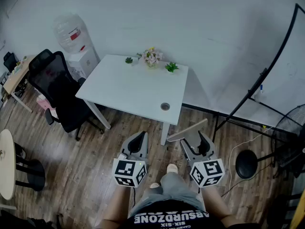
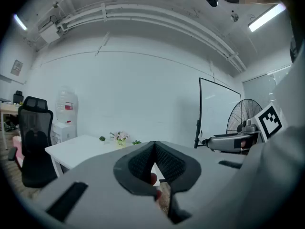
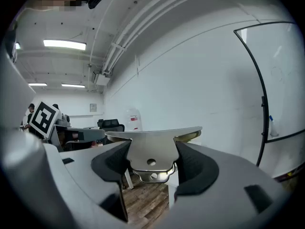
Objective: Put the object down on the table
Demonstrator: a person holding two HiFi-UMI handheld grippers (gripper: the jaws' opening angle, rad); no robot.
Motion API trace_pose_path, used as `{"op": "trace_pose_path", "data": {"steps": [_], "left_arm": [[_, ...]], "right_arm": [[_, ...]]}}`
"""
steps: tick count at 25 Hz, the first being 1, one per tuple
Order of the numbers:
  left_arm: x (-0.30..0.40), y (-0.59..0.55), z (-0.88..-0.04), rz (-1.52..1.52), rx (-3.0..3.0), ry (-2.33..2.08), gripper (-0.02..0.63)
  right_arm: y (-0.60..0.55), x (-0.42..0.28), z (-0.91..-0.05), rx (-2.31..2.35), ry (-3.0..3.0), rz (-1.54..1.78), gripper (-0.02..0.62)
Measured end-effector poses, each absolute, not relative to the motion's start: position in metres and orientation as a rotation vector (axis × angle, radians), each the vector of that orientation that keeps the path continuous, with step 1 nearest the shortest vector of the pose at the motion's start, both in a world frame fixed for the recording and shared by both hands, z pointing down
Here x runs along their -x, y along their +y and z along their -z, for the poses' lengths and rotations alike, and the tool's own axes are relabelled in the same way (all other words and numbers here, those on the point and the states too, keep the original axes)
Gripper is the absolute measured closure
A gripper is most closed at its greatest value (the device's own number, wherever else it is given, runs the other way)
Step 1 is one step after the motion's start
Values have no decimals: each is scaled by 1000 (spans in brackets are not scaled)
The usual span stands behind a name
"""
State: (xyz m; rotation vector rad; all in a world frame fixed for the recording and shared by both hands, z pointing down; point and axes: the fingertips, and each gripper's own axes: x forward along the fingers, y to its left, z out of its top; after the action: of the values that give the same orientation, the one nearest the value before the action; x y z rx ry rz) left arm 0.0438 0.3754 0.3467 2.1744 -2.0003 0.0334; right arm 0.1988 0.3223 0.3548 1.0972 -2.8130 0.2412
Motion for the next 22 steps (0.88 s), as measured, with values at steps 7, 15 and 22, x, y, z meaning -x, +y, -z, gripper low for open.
{"op": "trace_pose_path", "data": {"steps": [7, 15, 22], "left_arm": [[-46, 372, -350, -44, -2194, -1979, 601], [-47, 334, -350, -59, -2210, -1963, 601], [-38, 287, -352, -78, -2197, -1968, 601]], "right_arm": [[318, -195, -352, -1111, -2825, -240, 310], [281, -194, -348, -1123, -2845, -256, 310], [229, -187, -350, -1130, -2841, -283, 310]]}}
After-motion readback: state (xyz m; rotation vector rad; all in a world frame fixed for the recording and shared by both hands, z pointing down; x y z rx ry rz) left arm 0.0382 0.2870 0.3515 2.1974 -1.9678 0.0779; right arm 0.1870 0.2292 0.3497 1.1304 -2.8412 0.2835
